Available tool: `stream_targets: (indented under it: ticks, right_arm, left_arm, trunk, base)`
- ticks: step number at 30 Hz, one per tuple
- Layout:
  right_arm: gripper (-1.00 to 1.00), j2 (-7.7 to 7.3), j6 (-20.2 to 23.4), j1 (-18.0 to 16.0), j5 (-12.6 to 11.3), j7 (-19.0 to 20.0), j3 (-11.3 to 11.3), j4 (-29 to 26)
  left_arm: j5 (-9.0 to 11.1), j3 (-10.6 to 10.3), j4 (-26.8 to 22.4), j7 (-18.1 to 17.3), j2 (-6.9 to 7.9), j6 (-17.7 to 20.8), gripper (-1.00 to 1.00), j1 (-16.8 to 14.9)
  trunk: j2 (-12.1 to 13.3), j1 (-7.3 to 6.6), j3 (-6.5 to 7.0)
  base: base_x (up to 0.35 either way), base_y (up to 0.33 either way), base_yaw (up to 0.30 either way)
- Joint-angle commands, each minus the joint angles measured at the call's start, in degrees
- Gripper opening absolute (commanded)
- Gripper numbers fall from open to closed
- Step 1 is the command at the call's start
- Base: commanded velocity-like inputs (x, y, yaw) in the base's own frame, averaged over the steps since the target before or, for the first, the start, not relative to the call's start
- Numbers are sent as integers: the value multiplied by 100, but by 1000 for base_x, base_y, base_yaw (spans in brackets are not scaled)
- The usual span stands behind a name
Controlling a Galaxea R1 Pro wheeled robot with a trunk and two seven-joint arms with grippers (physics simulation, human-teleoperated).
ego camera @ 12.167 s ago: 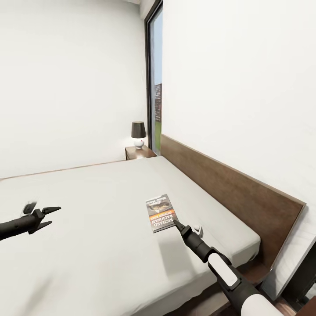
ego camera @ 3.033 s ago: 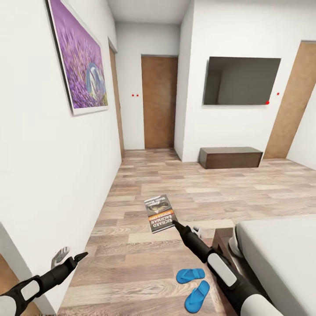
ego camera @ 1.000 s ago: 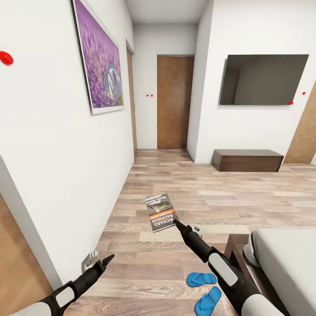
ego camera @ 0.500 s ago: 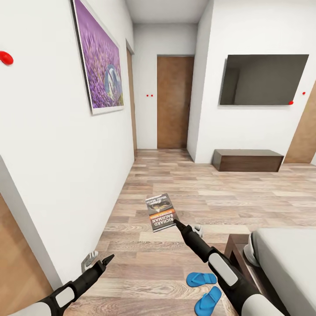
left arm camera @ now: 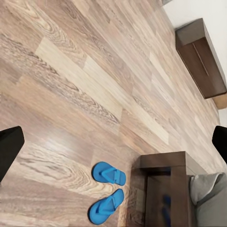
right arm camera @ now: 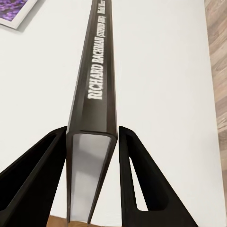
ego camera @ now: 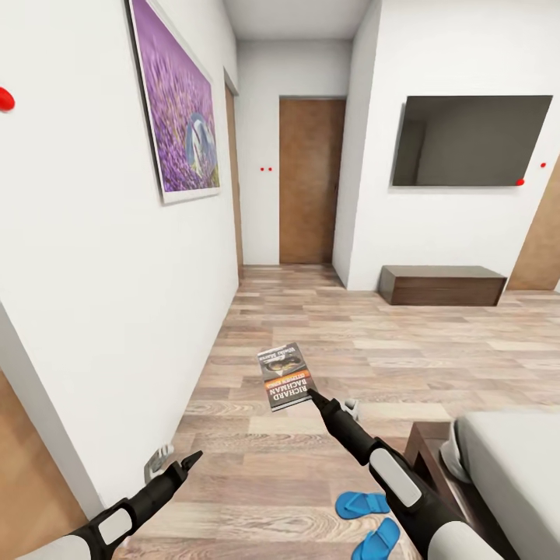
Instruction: In the bedroom, move the book from the bed onto either nightstand, and place the two sandals side by side next to the bed.
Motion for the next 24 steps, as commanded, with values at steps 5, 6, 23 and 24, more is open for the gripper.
stream_targets:
  ticks: [5,6,23,24]
  right_arm:
    - [-100,-4,23,-5,-61,7,23,0]
    - [-100,-3,21,-5,-61,7,24,1]
    - [-100,-21,26,-5,-67,5,12,2]
    - [-100,-25,26,-5,-67,5,13,2]
  left_arm:
    - [-15,47,3,-21,0,30,100,-3]
    - [-15,47,3,-21,0,32,100,-3]
    - [-15,47,3,-21,0,34,100,-2]
    - [-15,47,3,-21,0,34,100,-2]
  trunk:
    - [-3,1,-6]
    - [-3,1,-6]
    - [-3,1,-6]
    - [-3,1,-6]
  base:
    - [186,120,0]
    - [201,145,0]
    - [188,122,-2]
    - [130,23,-52]
